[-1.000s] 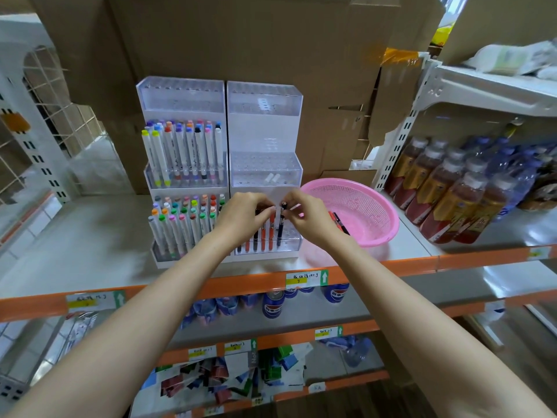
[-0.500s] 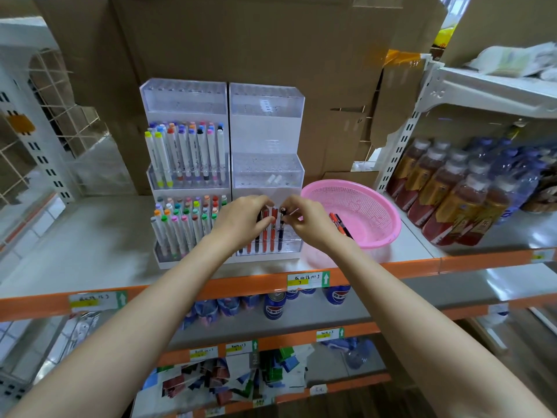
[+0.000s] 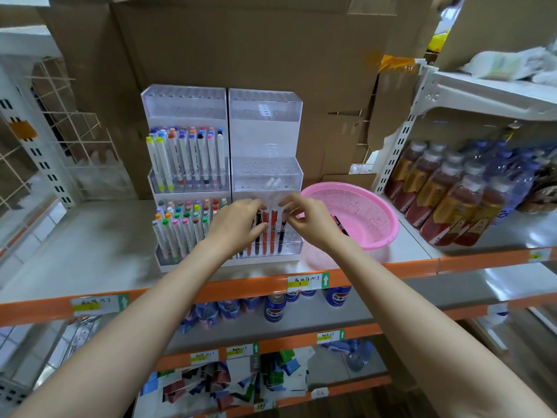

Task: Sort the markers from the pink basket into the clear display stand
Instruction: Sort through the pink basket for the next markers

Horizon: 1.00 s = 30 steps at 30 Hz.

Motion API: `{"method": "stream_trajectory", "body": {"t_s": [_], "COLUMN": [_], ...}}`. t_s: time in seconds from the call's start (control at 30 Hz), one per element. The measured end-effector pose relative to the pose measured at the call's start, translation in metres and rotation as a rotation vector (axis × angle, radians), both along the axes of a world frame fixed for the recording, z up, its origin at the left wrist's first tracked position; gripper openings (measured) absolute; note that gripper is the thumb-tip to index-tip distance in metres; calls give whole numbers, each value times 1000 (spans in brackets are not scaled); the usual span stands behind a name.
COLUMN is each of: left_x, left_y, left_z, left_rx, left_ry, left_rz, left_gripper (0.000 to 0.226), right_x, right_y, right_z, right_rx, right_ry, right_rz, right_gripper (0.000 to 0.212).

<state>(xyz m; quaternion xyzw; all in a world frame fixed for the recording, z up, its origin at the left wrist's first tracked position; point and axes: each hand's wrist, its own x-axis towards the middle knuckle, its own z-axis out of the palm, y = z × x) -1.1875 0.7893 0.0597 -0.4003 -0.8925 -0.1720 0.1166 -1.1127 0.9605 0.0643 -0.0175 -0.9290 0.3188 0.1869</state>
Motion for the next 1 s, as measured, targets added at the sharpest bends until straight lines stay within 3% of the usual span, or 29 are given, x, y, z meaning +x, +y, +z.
{"method": "stream_trajectory", "body": {"t_s": [0.23, 0.5, 1.0], "left_x": [5, 10, 22], "left_y": [5, 14, 52], "left_z": [5, 8, 30], "left_rx": [20, 65, 58], "left_ry": [29, -58, 0], "left_rz": [8, 27, -75], "left_gripper": [34, 26, 39], "right_x": [-2, 0, 23], "right_y": [-5, -7, 35], "right_z": [1, 0, -8], "right_rx": [-23, -26, 34], "right_ry": [29, 22, 86], "right_rz": [-31, -45, -118], "right_gripper": [13, 15, 34]}}
